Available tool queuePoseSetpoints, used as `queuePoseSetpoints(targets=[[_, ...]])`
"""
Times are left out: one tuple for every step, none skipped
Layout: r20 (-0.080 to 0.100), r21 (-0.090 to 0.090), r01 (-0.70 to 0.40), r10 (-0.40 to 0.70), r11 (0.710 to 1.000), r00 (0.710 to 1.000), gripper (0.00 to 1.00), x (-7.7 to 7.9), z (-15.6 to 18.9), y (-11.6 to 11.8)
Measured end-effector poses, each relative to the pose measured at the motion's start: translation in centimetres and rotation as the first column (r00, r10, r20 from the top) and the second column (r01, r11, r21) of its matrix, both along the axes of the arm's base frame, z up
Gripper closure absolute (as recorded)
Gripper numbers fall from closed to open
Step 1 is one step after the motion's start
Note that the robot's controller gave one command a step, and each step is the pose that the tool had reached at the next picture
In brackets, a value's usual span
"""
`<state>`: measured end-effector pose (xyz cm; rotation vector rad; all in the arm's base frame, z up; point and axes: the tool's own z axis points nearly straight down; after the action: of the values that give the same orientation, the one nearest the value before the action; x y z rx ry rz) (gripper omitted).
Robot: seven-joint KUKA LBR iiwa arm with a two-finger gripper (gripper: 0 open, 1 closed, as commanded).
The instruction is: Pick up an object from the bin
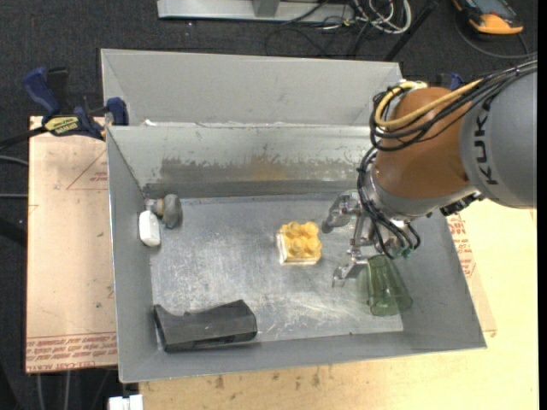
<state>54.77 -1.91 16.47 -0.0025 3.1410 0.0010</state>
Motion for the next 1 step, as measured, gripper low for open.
queuePoseSetpoints(targets=[[0.000,0.000,0.000,0.000,1.000,1.000,0.00,0.00,0.00,0.00]])
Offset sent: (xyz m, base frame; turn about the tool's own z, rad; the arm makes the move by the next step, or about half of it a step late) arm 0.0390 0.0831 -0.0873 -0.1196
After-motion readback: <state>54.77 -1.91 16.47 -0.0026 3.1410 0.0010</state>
